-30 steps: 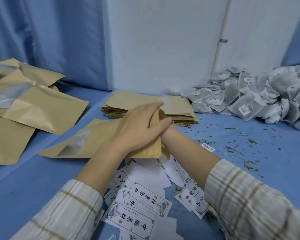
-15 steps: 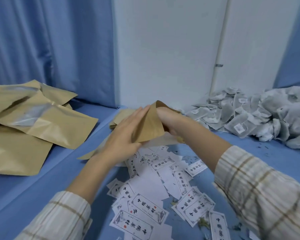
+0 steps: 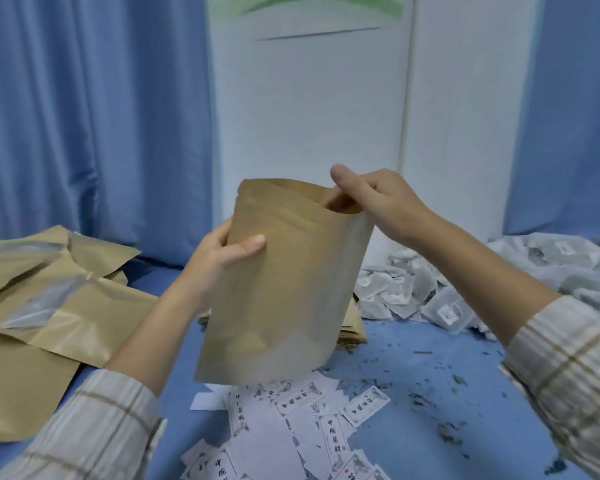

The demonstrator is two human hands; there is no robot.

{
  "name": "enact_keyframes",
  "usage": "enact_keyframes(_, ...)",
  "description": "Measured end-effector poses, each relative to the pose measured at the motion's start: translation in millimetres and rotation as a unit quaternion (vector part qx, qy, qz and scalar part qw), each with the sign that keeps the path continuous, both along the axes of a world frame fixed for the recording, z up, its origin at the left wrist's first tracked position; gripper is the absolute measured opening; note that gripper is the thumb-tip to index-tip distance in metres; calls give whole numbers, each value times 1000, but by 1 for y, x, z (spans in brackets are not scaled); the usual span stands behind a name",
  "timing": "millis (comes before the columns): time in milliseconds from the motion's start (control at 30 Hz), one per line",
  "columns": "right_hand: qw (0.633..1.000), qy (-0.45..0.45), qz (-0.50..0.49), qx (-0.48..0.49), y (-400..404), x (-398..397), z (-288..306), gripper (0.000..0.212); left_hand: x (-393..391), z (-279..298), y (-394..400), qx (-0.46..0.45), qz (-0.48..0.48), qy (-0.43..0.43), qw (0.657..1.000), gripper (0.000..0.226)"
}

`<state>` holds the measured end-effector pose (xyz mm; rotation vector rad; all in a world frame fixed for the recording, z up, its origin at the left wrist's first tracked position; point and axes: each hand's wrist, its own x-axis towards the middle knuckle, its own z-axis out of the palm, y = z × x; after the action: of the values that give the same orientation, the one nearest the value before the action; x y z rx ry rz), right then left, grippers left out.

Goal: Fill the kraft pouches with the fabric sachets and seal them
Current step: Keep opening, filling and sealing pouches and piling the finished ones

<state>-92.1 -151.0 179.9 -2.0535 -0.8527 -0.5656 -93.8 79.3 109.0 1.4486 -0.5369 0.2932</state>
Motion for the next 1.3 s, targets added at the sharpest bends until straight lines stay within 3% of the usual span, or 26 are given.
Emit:
enact_keyframes(67, 997, -68, -38, 6, -14, 3, 4, 59, 4, 8, -6, -29, -15, 21, 999, 37)
enact_keyframes(167, 987, -146, -71, 6, -27, 6, 9, 33, 8, 15, -18, -63, -49, 35, 996, 38)
enact_keyframes(267, 995, -68, -21, 67, -41, 11, 11, 21, 12, 14, -27, -116, -67, 53, 990, 38)
enact_keyframes(367, 993, 13, 47, 107, -54, 15, 4, 26, 17, 7, -32, -137, -80, 85, 984, 40)
enact_keyframes(500, 987, 12, -17, 157, -60, 24, -6, 31, 17, 6, -38, -80, -107, 90, 987, 28)
enact_keyframes(633, 983, 20, -78, 165, -62, 35, -12, 27, 17, 19, -54, -7, -1, 57, 998, 44)
enact_keyframes(800, 979, 15, -116, 168, -76, 45, -13, 24, 23, 24, -65, -62, 107, 72, 990, 15)
enact_keyframes(1000, 987, 29, -119, 106, -90, 49, -17, 23, 28, 19, -76, -67, 134, 63, 987, 9)
enact_keyframes(1133, 981, -8, -190, -27, -86, 45, -8, 26, 29, 14, -83, -74, 158, 45, 984, 10)
enact_keyframes(1233, 982, -59, -160, -82, -65, 34, 4, 46, 26, 12, -89, -28, 171, 25, 985, 13)
enact_keyframes(1300, 976, -59, -139, -159, -48, 27, 15, 47, 23, 11, -95, -3, 168, 21, 986, 12)
